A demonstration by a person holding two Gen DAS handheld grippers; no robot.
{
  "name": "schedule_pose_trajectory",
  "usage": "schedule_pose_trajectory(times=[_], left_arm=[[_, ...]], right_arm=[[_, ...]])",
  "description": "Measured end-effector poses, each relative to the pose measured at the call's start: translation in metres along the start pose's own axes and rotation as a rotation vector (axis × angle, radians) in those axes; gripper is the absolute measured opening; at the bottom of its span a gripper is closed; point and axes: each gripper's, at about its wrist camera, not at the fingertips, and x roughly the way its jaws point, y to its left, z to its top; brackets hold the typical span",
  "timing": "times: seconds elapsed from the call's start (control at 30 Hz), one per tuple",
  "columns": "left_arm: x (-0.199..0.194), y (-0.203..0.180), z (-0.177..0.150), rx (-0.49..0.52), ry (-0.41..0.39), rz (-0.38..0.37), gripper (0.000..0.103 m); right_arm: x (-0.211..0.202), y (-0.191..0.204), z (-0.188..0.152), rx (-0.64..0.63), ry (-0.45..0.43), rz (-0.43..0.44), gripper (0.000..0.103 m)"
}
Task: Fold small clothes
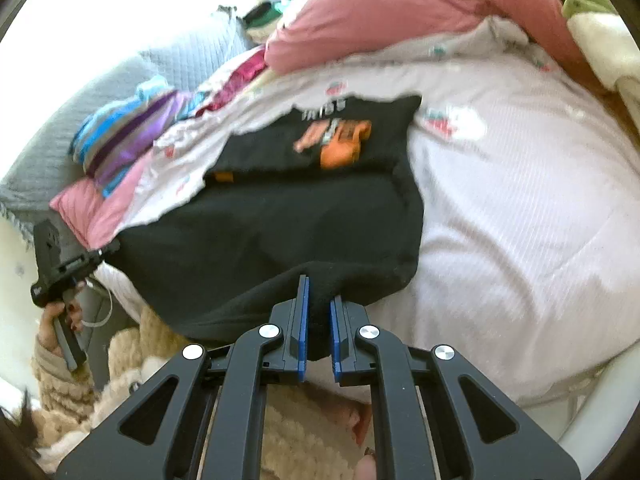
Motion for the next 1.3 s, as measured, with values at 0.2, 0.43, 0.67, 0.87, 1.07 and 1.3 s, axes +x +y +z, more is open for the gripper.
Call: schedule_pose_trajectory(times=[0.2,0.43,0.67,0.87,1.07,1.3], left_arm=[[-0.005,-0.003,0.028,-0.027,-0.049,-0.027,0.002],[-0.003,-0.006,0.049,-0.036,-0.070,-0.037,0.002],[0.021,-0.004,0.059,-0.029,-0.016,-0.023,0.002],[0.041,-0.002,0.078,-0.043,-0.005,-0.010,0.002],[0.066,0.006,0.104,-0.072,0.002,0.014,0.000],[0.093,0.011,0.107,-0.054,0.053,-0.016,0.000]], right_arm=[[-0.016,-0.007,0.028,0.007,-0.091,-0.016,0.008],[-0.024,-0.015,0.054,0.018,-0.168,-0.033,0.008],[-0.011,-0.020,0.077,0.020,-0.199,-0.057,0.008],[0.008,-0.035,0.103,0.077,-0.216,-0.057,0.008],[0.028,-0.048,0.120,0.100,-0.208,-0.087,0.008],[0.070,-0.067,0.123,0.138,-0.117,-0.147,0.009]])
